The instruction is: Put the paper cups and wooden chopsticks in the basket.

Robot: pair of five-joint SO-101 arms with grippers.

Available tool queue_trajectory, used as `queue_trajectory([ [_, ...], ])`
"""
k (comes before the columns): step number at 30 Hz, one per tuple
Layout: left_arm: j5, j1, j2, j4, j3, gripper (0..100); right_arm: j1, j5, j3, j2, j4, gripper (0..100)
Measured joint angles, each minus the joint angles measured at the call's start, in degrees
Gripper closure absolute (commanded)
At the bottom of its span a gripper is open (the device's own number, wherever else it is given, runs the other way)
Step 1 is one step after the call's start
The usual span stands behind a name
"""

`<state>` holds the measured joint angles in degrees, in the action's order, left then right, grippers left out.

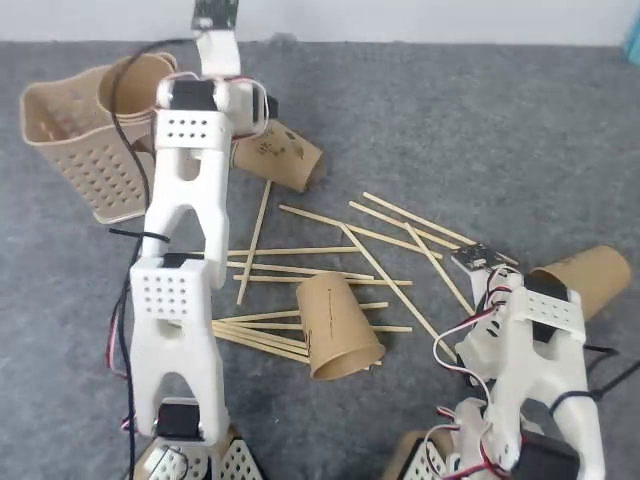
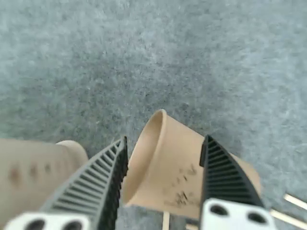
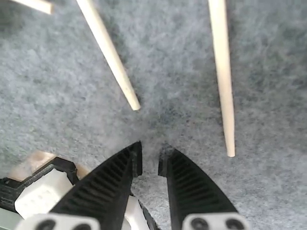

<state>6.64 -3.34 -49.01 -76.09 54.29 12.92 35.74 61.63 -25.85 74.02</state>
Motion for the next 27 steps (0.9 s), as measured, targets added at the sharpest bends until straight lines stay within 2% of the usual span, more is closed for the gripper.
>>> queue_trajectory([
  [4,0.4,0.0,-3.6,1.7,0.0,77,0.0,0.1,0.0,0.0,0.0,92.9],
  [8,0.4,0.4,-3.9,0.0,0.2,77,0.0,0.2,0.0,0.0,0.0,92.9],
  [13,0.1,3.3,-3.9,-11.9,8.4,77,0.0,0.2,0.0,0.0,0.0,92.9],
  [16,0.1,6.4,-3.9,-20.7,16.7,83,0.0,0.2,0.0,0.0,0.0,92.9],
  [19,0.0,8.4,-3.8,-22.3,19.7,89,0.0,0.2,0.0,0.0,0.0,92.9],
  [23,0.1,9.1,-3.4,-22.6,15.2,91,0.0,0.2,0.0,0.0,0.0,92.9],
  [27,-0.2,11.3,-1.0,-22.6,4.8,91,0.0,0.2,0.0,0.0,0.0,92.9],
])
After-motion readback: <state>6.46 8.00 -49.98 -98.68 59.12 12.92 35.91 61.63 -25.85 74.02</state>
